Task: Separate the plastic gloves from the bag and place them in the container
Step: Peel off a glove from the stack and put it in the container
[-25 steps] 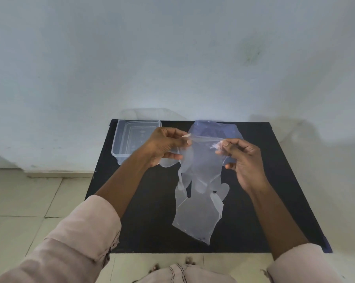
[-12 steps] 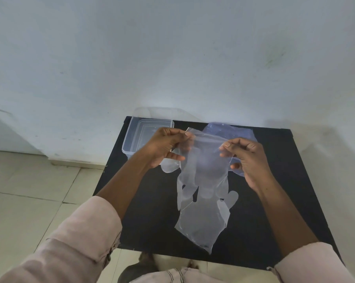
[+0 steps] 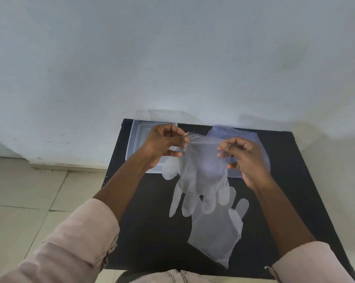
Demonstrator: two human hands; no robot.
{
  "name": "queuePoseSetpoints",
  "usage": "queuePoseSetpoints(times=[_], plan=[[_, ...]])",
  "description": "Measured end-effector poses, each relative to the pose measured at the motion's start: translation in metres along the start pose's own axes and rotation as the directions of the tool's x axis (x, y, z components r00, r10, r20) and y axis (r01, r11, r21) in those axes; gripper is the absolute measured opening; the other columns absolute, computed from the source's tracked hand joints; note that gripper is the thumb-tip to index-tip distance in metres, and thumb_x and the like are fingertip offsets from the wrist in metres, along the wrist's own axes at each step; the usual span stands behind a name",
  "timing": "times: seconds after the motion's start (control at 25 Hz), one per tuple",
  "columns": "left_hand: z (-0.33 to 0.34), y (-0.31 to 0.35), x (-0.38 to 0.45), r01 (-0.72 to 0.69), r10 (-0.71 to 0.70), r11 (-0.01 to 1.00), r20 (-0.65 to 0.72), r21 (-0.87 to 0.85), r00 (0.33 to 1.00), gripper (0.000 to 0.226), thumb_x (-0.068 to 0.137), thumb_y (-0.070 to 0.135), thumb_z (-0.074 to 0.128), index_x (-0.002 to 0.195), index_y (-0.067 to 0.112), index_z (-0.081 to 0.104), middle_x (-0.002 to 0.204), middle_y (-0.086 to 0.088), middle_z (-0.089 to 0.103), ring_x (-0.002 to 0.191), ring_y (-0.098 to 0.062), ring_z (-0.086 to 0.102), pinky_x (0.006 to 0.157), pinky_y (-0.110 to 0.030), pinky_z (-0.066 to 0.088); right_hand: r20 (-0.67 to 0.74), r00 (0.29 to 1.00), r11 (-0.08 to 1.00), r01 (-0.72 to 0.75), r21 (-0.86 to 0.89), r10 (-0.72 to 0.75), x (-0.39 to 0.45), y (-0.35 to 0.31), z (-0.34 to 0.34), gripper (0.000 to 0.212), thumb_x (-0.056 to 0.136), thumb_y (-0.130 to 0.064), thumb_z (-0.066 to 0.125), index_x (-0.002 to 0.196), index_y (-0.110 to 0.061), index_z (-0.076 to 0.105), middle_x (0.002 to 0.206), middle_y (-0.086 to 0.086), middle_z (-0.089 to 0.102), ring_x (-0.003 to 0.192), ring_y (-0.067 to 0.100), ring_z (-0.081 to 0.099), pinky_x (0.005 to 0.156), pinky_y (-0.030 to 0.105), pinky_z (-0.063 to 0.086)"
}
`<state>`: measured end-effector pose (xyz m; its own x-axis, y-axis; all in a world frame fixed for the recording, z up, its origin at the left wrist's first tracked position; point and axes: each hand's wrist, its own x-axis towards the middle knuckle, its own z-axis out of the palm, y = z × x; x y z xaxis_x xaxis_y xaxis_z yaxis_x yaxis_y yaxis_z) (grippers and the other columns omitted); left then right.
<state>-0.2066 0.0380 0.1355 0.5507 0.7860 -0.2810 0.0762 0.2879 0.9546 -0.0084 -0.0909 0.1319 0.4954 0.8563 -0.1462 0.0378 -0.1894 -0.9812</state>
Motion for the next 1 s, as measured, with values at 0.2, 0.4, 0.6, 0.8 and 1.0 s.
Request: queuePoseSetpoints(times=[0.2, 0.4, 0.6, 0.8, 1.0], plan=[[-0.053, 0.003, 0.019, 0.027, -0.027, 1.000, 0.072, -0.004, 0.997, 0.025, 0.077, 0.010, 0.076, 0.101, 0.013, 0.072, 0.084, -0.004, 0.071, 0.075, -0.011, 0.067, 0.058, -0.026, 0.056, -0.037, 0.999, 0.999, -0.007, -0.046, 0.005, 0.015, -0.007, 0.049, 0.009, 0.091, -0.010, 0.061, 0.088, -0.008, 0.069, 0.080, 0.000, 0.075, 0.069, 0.011, 0.071, 0.046, 0.021, 0.049], [-0.093, 0.008, 0.039, 0.063, -0.062, 0.998, 0.087, -0.011, 0.994, 0.016, 0.077, 0.016, 0.077, 0.091, 0.010, 0.072, 0.075, 0.007, 0.074, 0.072, -0.007, 0.066, 0.059, -0.025, 0.057, -0.063, 0.998, 0.999, -0.010, -0.044, 0.007, 0.028, -0.015, 0.087, 0.009, 0.092, -0.008, 0.059, 0.089, -0.008, 0.068, 0.074, -0.005, 0.074, 0.067, 0.010, 0.070, 0.045, 0.019, 0.049], [-0.114, 0.023, 0.062, 0.056, -0.043, 0.994, 0.129, -0.095, 0.991, 0.005, 0.084, 0.010, 0.069, 0.081, 0.011, 0.065, 0.087, -0.003, 0.075, 0.084, -0.016, 0.073, 0.064, -0.027, 0.059, -0.060, 0.995, 0.995, -0.071, 0.067, 0.075, 0.057, -0.032, 0.112, 0.016, 0.090, -0.006, 0.061, 0.078, -0.015, 0.066, 0.083, 0.005, 0.071, 0.075, 0.017, 0.068, 0.051, 0.023, 0.052], [-0.131, 0.051, 0.099, 0.021, -0.016, 0.992, 0.042, -0.124, 0.999, 0.013, 0.086, 0.001, 0.064, 0.075, 0.008, 0.061, 0.084, -0.013, 0.076, 0.080, -0.025, 0.074, 0.077, -0.032, 0.060, 0.027, 0.992, 0.981, -0.128, 0.147, 0.125, 0.112, -0.059, 0.136, 0.021, 0.089, -0.001, 0.055, 0.073, -0.013, 0.059, 0.083, 0.012, 0.069, 0.073, 0.023, 0.068, 0.059, 0.028, 0.056], [-0.145, 0.074, 0.135, -0.035, 0.033, 0.999, -0.101, -0.021, 0.994, 0.012, 0.084, -0.002, 0.063, 0.079, 0.008, 0.058, 0.084, -0.014, 0.074, 0.077, -0.025, 0.074, 0.076, -0.034, 0.061, 0.009, 0.996, 0.996, -0.086, -0.031, 0.086, 0.168, -0.073, 0.163, 0.020, 0.084, 0.001, 0.045, 0.075, -0.016, 0.052, 0.083, 0.014, 0.072, 0.072, 0.027, 0.069, 0.070, 0.034, 0.054]])
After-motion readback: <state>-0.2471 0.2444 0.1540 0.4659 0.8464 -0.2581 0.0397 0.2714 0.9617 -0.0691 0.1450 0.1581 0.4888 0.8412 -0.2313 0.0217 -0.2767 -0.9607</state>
